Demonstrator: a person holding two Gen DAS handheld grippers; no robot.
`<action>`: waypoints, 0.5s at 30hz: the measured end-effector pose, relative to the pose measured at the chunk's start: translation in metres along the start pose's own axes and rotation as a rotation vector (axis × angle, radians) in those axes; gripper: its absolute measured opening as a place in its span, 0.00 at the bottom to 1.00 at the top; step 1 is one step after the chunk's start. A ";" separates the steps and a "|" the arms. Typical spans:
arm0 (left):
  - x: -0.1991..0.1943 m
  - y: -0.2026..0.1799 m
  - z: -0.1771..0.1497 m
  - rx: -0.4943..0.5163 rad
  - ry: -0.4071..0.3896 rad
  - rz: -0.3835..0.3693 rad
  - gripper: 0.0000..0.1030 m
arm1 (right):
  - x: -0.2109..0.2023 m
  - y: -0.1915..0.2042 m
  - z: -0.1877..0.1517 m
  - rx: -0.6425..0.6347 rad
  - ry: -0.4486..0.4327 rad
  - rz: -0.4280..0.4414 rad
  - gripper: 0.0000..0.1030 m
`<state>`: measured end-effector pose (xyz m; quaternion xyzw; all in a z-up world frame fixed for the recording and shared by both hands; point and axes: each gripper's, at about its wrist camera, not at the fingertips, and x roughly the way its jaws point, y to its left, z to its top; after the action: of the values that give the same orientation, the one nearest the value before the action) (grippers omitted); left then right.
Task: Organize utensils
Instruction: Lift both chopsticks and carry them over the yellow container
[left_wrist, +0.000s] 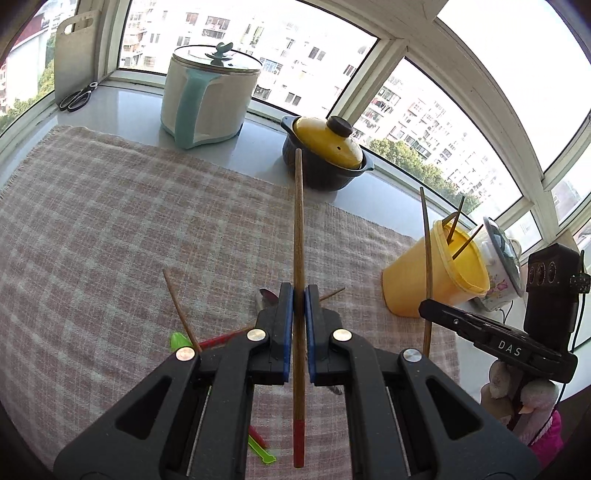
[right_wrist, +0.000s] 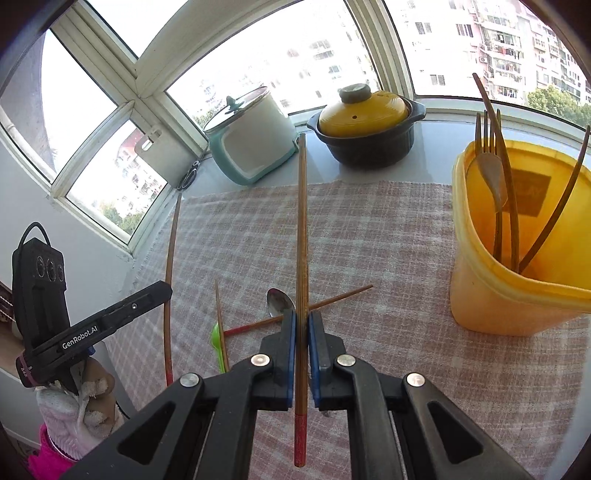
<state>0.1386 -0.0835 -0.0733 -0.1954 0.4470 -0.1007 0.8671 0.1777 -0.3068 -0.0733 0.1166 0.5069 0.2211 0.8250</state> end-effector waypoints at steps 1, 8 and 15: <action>0.001 -0.008 0.001 0.009 -0.003 -0.011 0.04 | -0.007 -0.004 0.001 0.003 -0.011 -0.004 0.04; 0.009 -0.058 0.006 0.067 -0.024 -0.055 0.04 | -0.047 -0.035 0.005 0.017 -0.080 -0.042 0.04; 0.017 -0.104 0.016 0.127 -0.061 -0.079 0.04 | -0.078 -0.057 0.015 0.024 -0.142 -0.074 0.04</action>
<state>0.1615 -0.1794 -0.0330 -0.1606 0.4050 -0.1569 0.8863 0.1749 -0.3937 -0.0288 0.1230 0.4537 0.1754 0.8650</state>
